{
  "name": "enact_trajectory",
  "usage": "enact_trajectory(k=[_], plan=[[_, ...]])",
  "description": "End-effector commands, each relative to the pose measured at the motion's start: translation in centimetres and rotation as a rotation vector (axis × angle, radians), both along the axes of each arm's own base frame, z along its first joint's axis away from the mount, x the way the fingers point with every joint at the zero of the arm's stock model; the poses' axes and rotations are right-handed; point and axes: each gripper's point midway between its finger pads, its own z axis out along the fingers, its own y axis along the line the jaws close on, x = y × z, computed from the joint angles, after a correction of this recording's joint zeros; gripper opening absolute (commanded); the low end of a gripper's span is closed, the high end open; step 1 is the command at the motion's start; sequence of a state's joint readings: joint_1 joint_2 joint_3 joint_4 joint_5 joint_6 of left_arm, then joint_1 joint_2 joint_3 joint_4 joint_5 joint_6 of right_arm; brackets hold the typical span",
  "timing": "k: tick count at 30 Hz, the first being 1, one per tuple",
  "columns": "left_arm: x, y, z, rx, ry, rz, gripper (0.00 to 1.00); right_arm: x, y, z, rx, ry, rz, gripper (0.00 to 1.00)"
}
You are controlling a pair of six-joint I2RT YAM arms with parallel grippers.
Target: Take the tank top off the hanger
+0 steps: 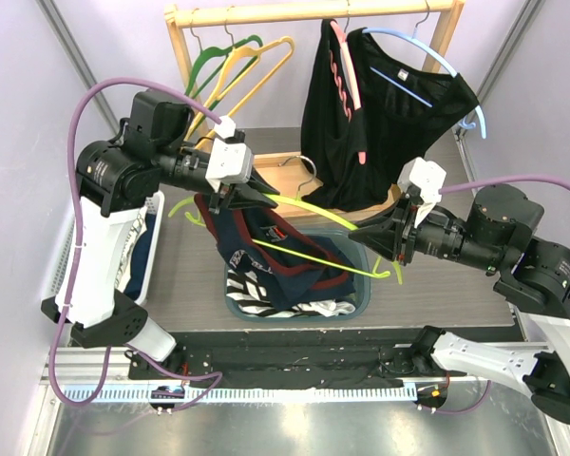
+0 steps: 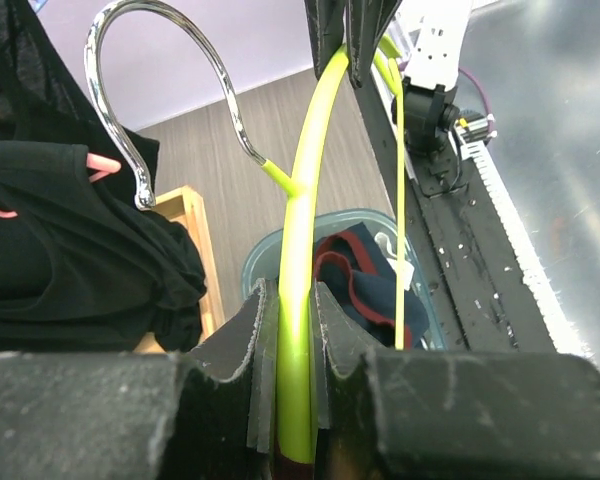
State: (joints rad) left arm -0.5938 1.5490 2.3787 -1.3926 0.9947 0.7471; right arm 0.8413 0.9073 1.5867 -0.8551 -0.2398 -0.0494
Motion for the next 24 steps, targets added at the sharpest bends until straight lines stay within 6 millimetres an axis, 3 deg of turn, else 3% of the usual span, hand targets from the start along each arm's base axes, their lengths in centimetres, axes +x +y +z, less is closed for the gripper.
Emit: enact_trajectory(k=[1,3,6,7,10,12,15,18,19,24], plan=[[-0.8,0.0,3.6,-0.109,-0.058,-0.003,0.02,-0.2,-0.1,0.3,0.011,0.028,-0.008,0.01],[0.4,-0.6,4.8,-0.146,-0.017,0.053,0.06,0.1,-0.3,0.6,0.017,0.019,-0.027,0.01],[2.7,-0.7,6.3,-0.189,-0.015,0.188,0.28,0.9,-1.4,0.8,0.020,-0.006,-0.097,0.01],[3.1,-0.5,6.7,-0.198,-0.027,0.223,0.47,1.0,-1.8,0.7,0.019,-0.010,-0.120,0.01],[5.4,1.1,8.3,-0.220,-0.114,0.395,0.62,1.4,-4.0,1.1,0.024,-0.047,-0.214,0.01],[6.6,2.9,8.9,-0.216,-0.178,0.519,0.68,1.4,-5.6,1.6,0.039,-0.072,-0.274,0.01],[7.2,4.9,8.3,-0.180,-0.211,0.627,0.68,1.2,-7.2,2.2,0.052,-0.090,-0.325,0.01],[6.3,5.6,6.7,-0.148,-0.180,0.636,0.60,1.2,-7.9,2.8,0.066,-0.112,-0.352,0.01],[6.7,5.3,4.6,-0.101,-0.134,0.636,0.58,1.3,-8.0,3.1,0.071,-0.118,-0.361,0.01],[6.6,4.8,-0.5,-0.015,-0.015,0.629,0.48,1.6,-8.7,4.3,0.088,-0.154,-0.394,0.01]])
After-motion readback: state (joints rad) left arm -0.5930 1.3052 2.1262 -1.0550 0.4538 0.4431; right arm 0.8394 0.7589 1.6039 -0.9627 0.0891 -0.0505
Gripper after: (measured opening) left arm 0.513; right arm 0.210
